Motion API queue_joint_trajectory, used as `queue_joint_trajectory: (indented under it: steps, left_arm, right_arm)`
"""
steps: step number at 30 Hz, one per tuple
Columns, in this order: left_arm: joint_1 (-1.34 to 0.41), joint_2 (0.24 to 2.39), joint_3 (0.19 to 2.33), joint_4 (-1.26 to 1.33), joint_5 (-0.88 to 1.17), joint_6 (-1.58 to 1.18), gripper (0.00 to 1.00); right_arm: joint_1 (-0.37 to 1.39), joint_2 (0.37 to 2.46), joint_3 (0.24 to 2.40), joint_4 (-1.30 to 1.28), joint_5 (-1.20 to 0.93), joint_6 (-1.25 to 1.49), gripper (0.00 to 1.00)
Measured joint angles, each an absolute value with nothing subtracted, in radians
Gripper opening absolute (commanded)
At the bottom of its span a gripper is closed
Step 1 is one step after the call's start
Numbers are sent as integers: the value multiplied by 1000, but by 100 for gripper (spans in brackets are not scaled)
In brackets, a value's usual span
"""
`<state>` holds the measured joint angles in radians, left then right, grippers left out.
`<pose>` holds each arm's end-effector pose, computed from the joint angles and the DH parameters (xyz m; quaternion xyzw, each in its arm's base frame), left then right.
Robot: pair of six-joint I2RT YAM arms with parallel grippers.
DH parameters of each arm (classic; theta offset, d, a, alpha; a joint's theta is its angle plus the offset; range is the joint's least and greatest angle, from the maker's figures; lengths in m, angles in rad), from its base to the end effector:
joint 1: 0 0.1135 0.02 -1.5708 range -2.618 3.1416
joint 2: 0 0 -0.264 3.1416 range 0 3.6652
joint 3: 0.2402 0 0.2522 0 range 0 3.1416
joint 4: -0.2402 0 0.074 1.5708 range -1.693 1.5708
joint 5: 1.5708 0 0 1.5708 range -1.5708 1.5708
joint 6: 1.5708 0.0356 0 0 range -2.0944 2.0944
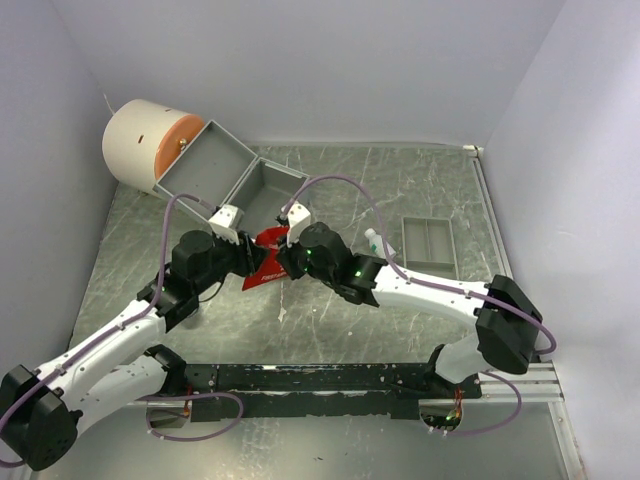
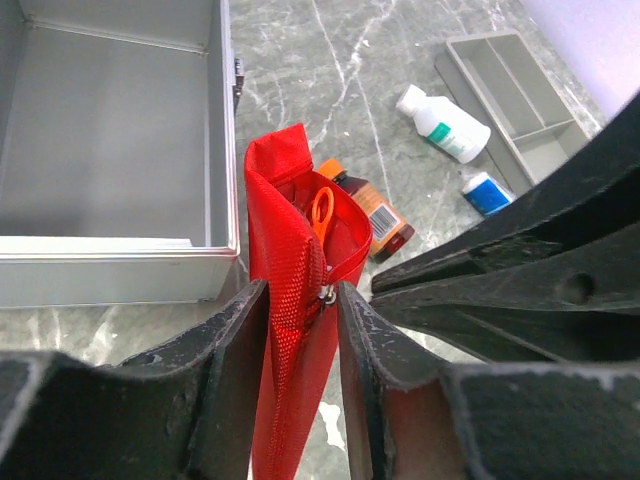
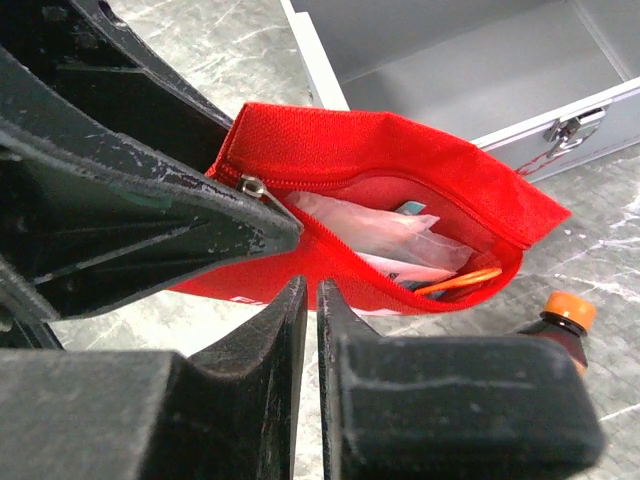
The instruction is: Organize the medicine kit
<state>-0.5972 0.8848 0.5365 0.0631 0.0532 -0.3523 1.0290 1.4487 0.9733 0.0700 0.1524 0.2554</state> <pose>0.1714 -0.1189 0.2597 0.1136 0.7922 -0.2929 0.5232 0.1766 0.2829 0.2737 -0.2753 0.7869 0.2777 0.4774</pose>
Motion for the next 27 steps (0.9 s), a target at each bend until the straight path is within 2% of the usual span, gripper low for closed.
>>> queue_joint_trajectory:
  steps: [4,7,12,15,18,23,27]
  left_arm:
    - [-597,884,537,62,96,-351,41]
    - [-598,886,543,53,130,-344,36]
    - [-597,900,566,26,183,-335,22]
    - [-597,902,570,10,196,-326,18]
    - [-597,904,579,0,204,-318,25]
    - [-597,921,603,-17,240,-308,42]
    - [-598,947,635,-52,305,-293,50]
  right_arm:
    - [1026,1474,973,78,145,258,10]
    - [1020,1502,973,83,145,263,10]
    - [1005,1544,974,86,149,271,22]
    - [995,1547,972,95,146,270,29]
    - [983,1547,968,109,140,265,31]
    - [960,1546,954,119,126,265,31]
    - [947,1546,954,123,123,270,31]
